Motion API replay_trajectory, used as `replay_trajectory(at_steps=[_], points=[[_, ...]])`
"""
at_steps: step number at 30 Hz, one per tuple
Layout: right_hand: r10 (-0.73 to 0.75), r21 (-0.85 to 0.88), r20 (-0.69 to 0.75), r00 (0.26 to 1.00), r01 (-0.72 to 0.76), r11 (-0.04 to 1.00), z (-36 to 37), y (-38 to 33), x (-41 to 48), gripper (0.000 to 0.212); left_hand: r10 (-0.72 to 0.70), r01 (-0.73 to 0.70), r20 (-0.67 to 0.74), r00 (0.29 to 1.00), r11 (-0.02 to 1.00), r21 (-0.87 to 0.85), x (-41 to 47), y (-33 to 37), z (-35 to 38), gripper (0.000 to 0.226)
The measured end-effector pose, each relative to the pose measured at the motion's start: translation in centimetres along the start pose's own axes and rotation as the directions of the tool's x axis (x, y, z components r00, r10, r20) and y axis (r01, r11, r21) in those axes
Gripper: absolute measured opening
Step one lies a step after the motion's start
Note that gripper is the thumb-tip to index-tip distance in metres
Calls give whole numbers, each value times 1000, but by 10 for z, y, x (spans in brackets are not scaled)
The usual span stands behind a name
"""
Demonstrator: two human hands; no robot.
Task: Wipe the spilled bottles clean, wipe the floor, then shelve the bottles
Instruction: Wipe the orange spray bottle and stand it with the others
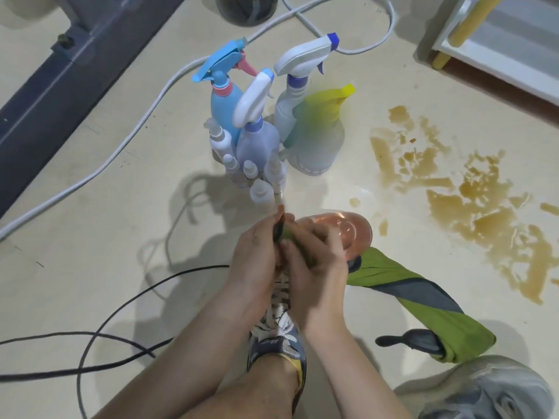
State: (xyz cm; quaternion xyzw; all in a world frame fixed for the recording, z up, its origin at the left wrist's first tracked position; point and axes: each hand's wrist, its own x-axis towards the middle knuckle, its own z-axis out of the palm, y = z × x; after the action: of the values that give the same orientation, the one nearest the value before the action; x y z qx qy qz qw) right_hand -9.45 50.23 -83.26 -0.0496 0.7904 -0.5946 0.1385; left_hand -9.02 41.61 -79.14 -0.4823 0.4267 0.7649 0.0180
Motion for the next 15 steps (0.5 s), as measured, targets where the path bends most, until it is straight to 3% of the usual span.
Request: replay_trajectory(at_steps=[2,6,9,12,15], points=[[26,-22,-42,999,-27,999,4,-8,19,20,11,-11,18,1000,1000,25,-4,0,5,46],[45,-52,-96,994,-50,997,5,-16,24,16,-14,11,-40,999,998,-68,-5,2,11,42],[23,-21,34,999,-22,1000,-3,-20,1,24,-128,115,-24,991,948,-298,7,6,9,17],[-28,-85,164,986,42,995,-14,-20,-12,26,-173,161,-2,985,919,-360,11,2,7,24],[-38,-137,29,999,42,990,-13,-21,10,11,-107,98,-19,994,957,-272,5,-4,12,22]])
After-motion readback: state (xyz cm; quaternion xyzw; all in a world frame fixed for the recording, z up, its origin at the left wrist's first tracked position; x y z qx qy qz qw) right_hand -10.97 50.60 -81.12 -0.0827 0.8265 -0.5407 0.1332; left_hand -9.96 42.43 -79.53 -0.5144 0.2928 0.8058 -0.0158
